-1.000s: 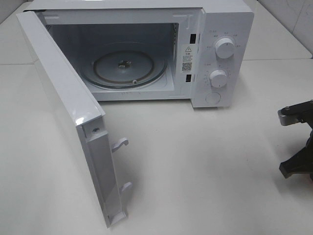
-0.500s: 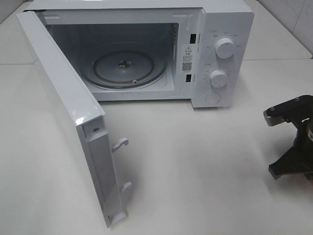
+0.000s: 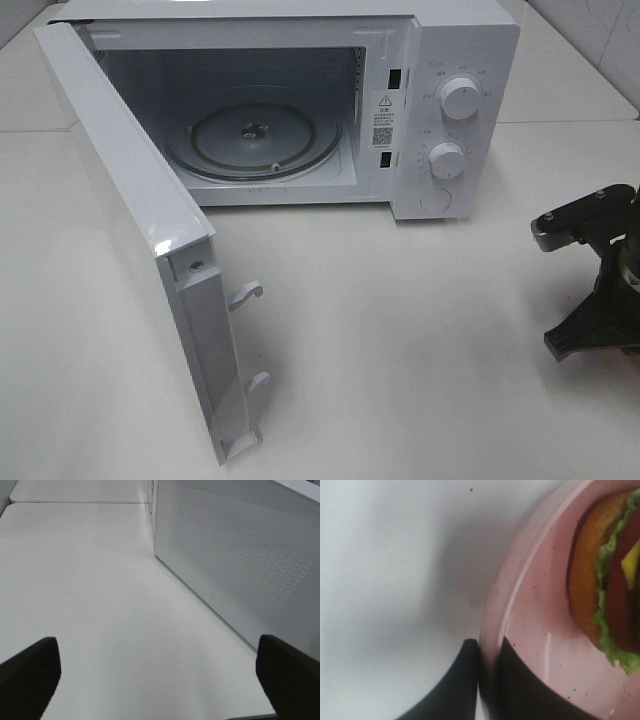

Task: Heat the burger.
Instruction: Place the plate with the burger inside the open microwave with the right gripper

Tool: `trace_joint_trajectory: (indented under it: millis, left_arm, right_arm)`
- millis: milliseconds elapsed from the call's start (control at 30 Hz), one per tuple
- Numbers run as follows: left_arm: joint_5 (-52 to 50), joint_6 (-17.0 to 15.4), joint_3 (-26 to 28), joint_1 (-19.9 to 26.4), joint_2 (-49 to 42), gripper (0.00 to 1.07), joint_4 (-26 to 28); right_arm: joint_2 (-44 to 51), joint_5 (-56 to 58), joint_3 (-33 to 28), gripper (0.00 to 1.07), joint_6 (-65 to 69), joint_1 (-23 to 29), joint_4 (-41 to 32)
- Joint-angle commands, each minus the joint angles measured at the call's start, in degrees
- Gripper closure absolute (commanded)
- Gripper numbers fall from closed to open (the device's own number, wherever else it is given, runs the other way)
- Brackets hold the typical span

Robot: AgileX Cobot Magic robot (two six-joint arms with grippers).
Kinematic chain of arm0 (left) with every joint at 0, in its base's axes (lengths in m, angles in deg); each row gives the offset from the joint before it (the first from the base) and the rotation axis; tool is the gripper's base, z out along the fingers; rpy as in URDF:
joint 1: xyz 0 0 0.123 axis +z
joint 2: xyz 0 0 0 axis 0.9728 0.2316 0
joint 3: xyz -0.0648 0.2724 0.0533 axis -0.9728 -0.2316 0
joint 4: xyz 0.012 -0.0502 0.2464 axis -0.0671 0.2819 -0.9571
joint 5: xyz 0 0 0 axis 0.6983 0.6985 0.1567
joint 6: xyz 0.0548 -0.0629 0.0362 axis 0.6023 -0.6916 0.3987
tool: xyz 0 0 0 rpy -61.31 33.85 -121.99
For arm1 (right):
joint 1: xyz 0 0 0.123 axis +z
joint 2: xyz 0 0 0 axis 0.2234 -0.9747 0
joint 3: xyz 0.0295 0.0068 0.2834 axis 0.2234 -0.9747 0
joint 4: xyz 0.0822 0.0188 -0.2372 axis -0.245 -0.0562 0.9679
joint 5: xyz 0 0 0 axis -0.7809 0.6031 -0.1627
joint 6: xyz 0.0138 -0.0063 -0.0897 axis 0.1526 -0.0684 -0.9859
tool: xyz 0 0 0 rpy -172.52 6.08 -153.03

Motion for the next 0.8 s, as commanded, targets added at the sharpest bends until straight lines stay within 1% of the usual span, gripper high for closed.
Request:
trace_joint_trajectory:
  millis: [33,267,667,733,767,800]
  left_arm:
    - [-0.8,0.0,0.0,0.0,-0.6,0.09,-0.1]
    - [-0.8,0.0,0.0,0.0,-0.6,0.09,-0.1]
    - [-0.8,0.0,0.0,0.0,-0.6,0.09,-0.1]
    - [-0.8,0.0,0.0,0.0,-0.6,0.09,-0.1]
    - [-0.8,0.0,0.0,0.0,-0.6,0.09,-0.1]
    - [-0.8,0.0,0.0,0.0,-0.6,0.09,-0.1]
  right_arm:
    - [4.2,2.9,0.1,1.07,2.1,0.1,5.6]
    - [8.4,6.1,0.1,1.07,1.4,0.1,7.4]
    - [13.3,12.3,0.1,1.07,-2.1,0.2,7.3]
    - [14.4,13.7,0.1,1.07,-2.6,1.8,7.2]
    - [14.4,13.7,0.1,1.07,-2.6,1.8,7.2]
    - [15.0,14.7,0.1,1.07,-3.2,3.6,7.2]
